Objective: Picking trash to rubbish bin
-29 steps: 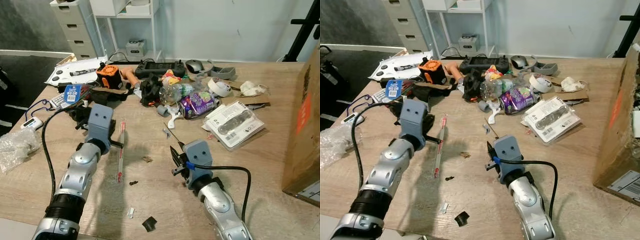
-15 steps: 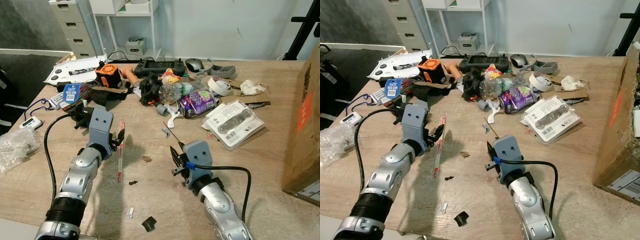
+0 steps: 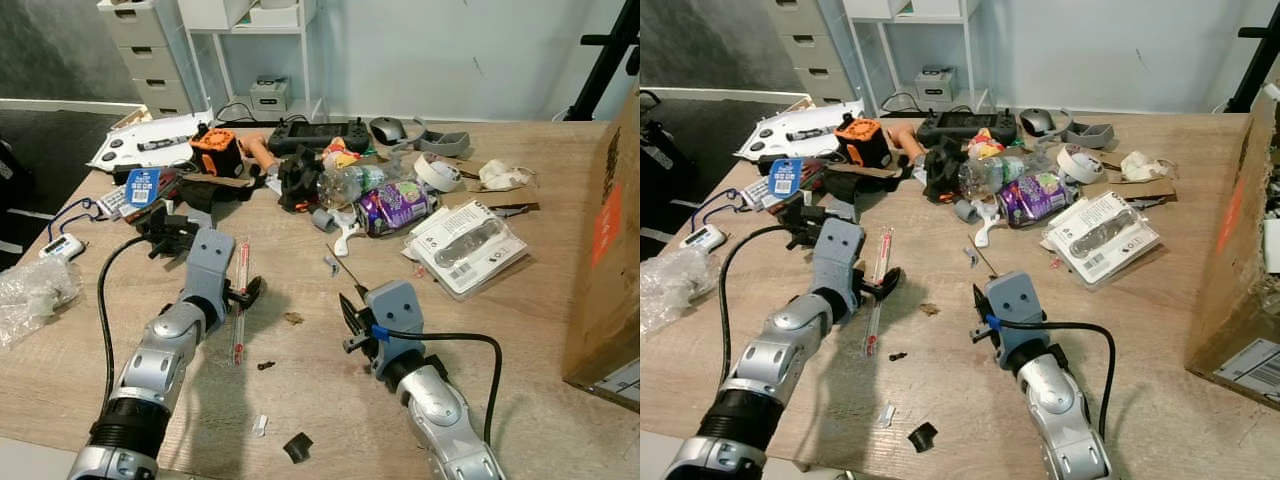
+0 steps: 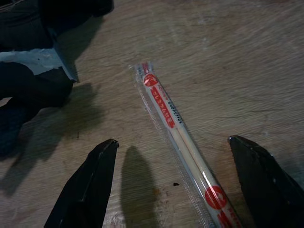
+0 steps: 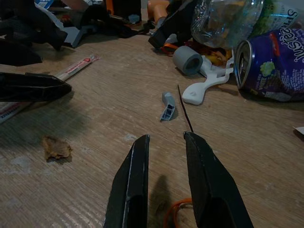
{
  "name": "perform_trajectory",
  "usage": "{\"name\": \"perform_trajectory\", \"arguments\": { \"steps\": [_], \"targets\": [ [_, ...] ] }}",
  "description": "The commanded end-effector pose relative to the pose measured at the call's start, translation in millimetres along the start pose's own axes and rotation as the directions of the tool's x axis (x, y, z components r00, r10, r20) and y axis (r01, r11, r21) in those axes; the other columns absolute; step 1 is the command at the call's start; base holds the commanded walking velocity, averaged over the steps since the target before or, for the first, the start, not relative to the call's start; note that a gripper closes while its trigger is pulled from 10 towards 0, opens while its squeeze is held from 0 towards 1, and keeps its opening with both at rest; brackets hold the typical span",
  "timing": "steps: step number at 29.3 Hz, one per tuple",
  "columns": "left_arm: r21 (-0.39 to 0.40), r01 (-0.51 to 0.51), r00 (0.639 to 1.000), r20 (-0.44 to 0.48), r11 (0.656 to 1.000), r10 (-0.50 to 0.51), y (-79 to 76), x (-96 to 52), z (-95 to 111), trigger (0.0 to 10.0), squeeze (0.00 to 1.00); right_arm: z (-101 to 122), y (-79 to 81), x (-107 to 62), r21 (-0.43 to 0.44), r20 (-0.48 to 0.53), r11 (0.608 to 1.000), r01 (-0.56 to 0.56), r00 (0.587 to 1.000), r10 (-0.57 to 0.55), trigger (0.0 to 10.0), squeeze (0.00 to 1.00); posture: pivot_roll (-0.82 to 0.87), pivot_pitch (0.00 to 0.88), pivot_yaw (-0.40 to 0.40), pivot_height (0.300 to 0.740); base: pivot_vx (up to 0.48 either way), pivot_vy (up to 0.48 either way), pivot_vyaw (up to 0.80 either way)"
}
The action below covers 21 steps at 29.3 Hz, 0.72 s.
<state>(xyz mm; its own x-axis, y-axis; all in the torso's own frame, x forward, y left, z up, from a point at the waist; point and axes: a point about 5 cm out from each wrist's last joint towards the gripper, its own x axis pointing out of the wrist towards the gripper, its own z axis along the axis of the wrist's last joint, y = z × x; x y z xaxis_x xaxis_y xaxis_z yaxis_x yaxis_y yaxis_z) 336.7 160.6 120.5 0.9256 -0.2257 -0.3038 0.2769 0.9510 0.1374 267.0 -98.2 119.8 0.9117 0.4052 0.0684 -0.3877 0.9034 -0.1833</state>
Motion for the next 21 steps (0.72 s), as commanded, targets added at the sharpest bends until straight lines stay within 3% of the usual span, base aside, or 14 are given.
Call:
{"name": "perform_trajectory", "arguments": {
  "steps": [1, 6, 7, 9, 10, 21],
  "targets": [
    [0.005, -0.028, 0.974, -0.226, 1.000, 0.029, 6.9, -7.1, -41.9, 10.0, 0.00, -6.0, 4.1, -2.7, 0.001, -0.032, 1.000, -0.012, 0.999, 0.012, 10.0, 0.00, -0.17, 0.177, 0.171, 0.740, 0.000, 0.000, 0.00],
    [0.024, -0.007, 0.963, -0.268, 1.000, 0.013, 4.6, -9.2, -47.1, 10.0, 0.00, -6.3, 4.9, -2.4, 0.000, -0.034, 1.000, -0.014, 0.999, 0.014, 10.0, 0.00, -0.17, 0.176, 0.170, 0.740, 0.000, 0.000, 0.00],
    [0.027, -0.003, 0.962, -0.274, 1.000, 0.011, 3.8, -9.6, -47.9, 3.7, 0.00, -6.1, 5.2, -2.3, -0.001, -0.033, 1.000, -0.015, 0.999, 0.015, 10.0, 0.00, -0.17, 0.175, 0.170, 0.740, 0.000, 0.000, 0.00],
    [0.028, -0.004, 0.962, -0.274, 1.000, 0.011, 3.7, -9.6, -48.0, 3.7, 0.00, -6.0, 5.3, -2.3, -0.001, -0.033, 1.000, -0.015, 0.999, 0.015, 10.0, 0.00, -0.17, 0.175, 0.170, 0.740, 0.000, 0.000, 0.00],
    [0.024, 0.001, 0.962, -0.274, 1.000, 0.006, 3.2, -9.7, -48.0, 0.0, 0.00, -6.0, 5.4, -2.3, -0.001, -0.033, 1.000, -0.016, 0.999, 0.016, 10.0, 0.00, -0.17, 0.175, 0.170, 0.740, 0.000, 0.000, 0.00],
    [0.017, 0.002, 0.963, -0.269, 1.000, 0.002, 0.7, -10.3, -45.7, 0.0, 0.00, -6.3, 5.1, -2.2, -0.005, -0.036, 1.000, -0.016, 0.999, 0.016, 10.0, 0.00, -0.17, 0.175, 0.169, 0.740, 0.000, 0.000, 0.00]
  ]
}}
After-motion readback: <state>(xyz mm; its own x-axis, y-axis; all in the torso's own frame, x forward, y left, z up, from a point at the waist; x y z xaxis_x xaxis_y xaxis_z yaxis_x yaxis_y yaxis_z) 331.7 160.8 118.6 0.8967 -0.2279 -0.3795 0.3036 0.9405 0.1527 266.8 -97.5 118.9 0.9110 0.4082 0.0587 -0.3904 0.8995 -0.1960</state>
